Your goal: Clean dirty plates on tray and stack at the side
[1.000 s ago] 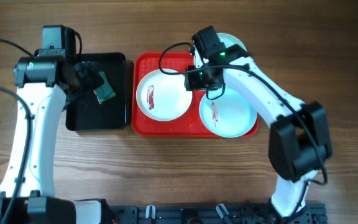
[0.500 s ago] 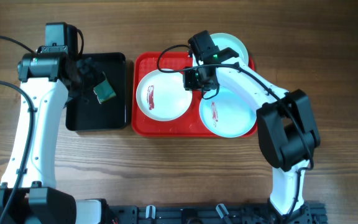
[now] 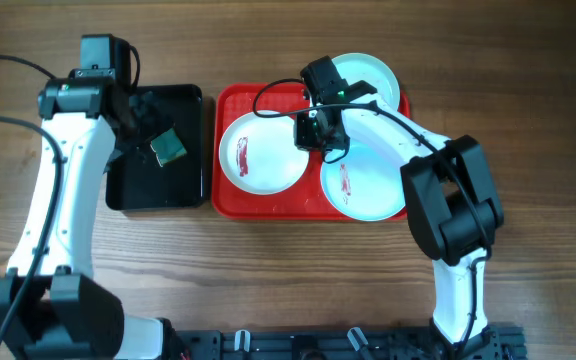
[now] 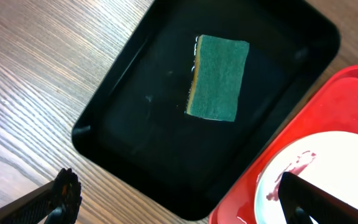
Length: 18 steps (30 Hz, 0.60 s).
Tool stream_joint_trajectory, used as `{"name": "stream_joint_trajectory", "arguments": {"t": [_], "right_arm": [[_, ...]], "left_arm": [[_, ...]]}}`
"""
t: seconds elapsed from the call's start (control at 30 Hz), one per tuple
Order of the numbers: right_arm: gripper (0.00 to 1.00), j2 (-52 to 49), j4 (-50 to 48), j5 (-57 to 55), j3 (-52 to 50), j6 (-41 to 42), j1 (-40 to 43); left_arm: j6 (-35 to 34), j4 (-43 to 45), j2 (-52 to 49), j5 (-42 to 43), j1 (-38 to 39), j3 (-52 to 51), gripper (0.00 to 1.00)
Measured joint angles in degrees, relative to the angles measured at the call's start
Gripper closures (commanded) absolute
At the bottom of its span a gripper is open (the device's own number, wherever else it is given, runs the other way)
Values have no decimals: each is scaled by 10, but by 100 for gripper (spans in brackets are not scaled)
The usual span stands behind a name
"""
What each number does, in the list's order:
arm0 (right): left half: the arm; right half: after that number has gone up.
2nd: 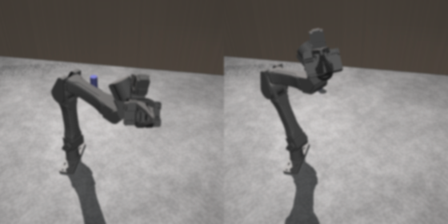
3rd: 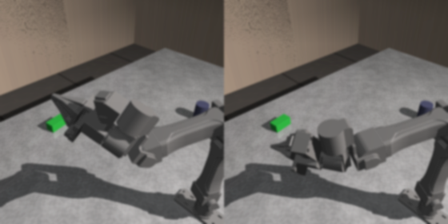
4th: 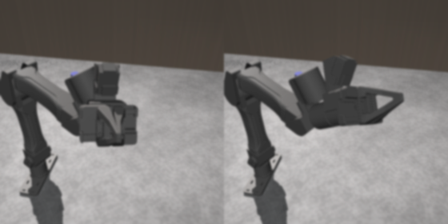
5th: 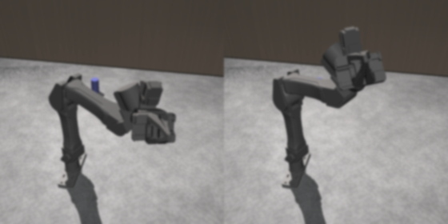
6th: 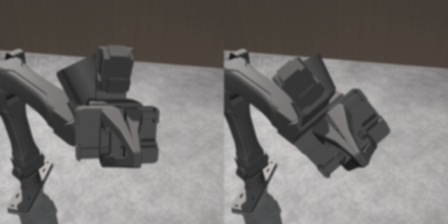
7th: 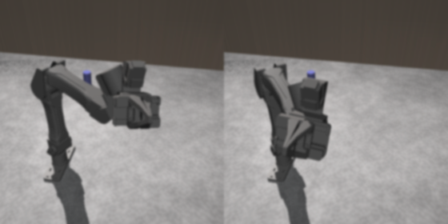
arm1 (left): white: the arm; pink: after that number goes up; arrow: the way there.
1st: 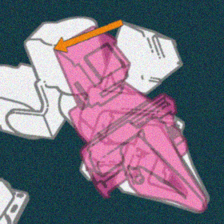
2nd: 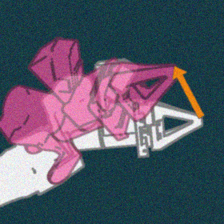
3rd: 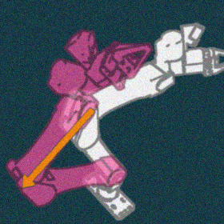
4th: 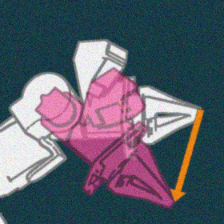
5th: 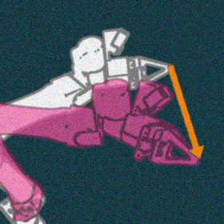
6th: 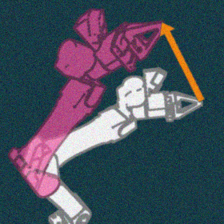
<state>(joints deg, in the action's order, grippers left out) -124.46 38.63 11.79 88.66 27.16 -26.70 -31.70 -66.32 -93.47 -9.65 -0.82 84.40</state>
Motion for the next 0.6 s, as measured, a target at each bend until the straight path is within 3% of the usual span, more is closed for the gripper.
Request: {"name": "stream_joint_trajectory", "arguments": {"t": [0.3,0.43,0.5,0.6], "right_arm": [[96,0,-2,11,1,3,0],[96,0,-2,11,1,3,0],[96,0,-2,11,1,3,0],[96,0,-2,12,1,3,0]], "left_arm": [[-4,21,-47,0,0,0,11],[-7,54,-80,0,0,0,31],[-6,74,-94,1,0,0,29],[-5,101,-119,5,0,0,17]]}}
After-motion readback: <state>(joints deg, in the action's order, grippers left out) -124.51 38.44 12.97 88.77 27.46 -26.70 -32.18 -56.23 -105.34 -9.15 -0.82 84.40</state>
